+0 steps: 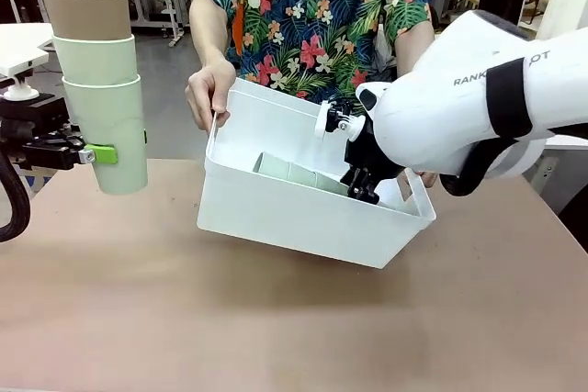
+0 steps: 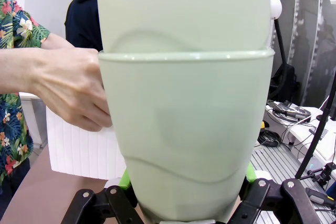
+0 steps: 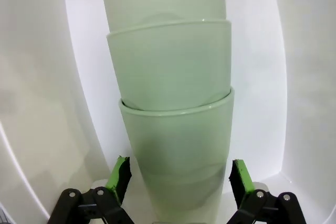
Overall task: Stack the cups and store them in the basket.
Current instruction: Place the stack of Reusable plastic cups into the Pantry Basket.
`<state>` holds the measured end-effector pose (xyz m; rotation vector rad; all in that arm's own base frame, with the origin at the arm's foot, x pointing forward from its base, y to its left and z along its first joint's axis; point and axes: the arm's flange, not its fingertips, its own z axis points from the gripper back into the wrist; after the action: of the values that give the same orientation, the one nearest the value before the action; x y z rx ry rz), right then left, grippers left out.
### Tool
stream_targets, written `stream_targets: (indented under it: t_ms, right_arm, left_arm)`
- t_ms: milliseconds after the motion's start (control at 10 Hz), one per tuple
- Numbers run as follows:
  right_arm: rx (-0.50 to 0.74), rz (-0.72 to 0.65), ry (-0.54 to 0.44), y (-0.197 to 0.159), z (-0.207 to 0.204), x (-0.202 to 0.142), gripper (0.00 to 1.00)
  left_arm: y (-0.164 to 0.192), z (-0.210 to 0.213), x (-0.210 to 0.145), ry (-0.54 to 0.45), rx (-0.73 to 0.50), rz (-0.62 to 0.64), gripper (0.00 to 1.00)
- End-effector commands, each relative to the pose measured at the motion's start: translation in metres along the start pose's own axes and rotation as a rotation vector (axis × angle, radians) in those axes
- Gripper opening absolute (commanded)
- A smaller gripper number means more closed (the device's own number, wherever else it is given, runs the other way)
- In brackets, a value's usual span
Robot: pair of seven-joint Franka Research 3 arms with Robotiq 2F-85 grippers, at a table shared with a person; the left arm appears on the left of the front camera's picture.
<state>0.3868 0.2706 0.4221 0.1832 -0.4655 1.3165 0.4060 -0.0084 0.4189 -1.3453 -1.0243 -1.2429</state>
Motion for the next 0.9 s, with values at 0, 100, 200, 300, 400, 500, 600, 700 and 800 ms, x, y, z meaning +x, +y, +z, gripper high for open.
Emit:
stream_targets:
  t_ms: [0,100,200,300,400,500,600,700,800]
  right_arm:
    - [0.020,-0.028,-0.036,0.002,0.009,0.000,1.00]
    - [0.038,-0.038,-0.070,-0.002,0.021,-0.002,1.00]
    - [0.065,-0.052,-0.115,-0.009,0.042,-0.006,1.00]
    - [0.094,-0.067,-0.172,-0.017,0.079,-0.015,1.00]
    - [0.113,-0.080,-0.216,-0.023,0.100,-0.022,1.00]
    - [0.132,-0.095,-0.280,-0.029,0.129,-0.030,1.00]
    - [0.140,-0.106,-0.339,-0.035,0.156,-0.039,1.00]
    - [0.155,-0.128,-0.422,-0.046,0.186,-0.065,1.00]
    - [0.160,-0.145,-0.500,-0.055,0.212,-0.087,1.00]
  left_arm:
    - [-0.002,0.000,0.005,-0.004,-0.002,-0.010,0.84]
    - [-0.002,0.000,0.005,-0.004,-0.002,-0.010,0.84]
    - [-0.002,0.000,0.005,-0.004,-0.002,-0.010,0.84]
    - [-0.002,0.000,0.005,-0.004,-0.002,-0.010,0.84]
    - [-0.002,0.000,0.005,-0.004,-0.002,-0.010,0.84]
    - [-0.002,0.000,0.005,-0.004,-0.002,-0.010,0.84]
    - [-0.002,0.000,0.005,-0.004,-0.002,-0.010,0.84]
    - [-0.002,0.000,0.005,-0.004,-0.002,-0.010,0.84]
    - [-0.002,0.000,0.005,-0.004,-0.002,-0.010,0.84]
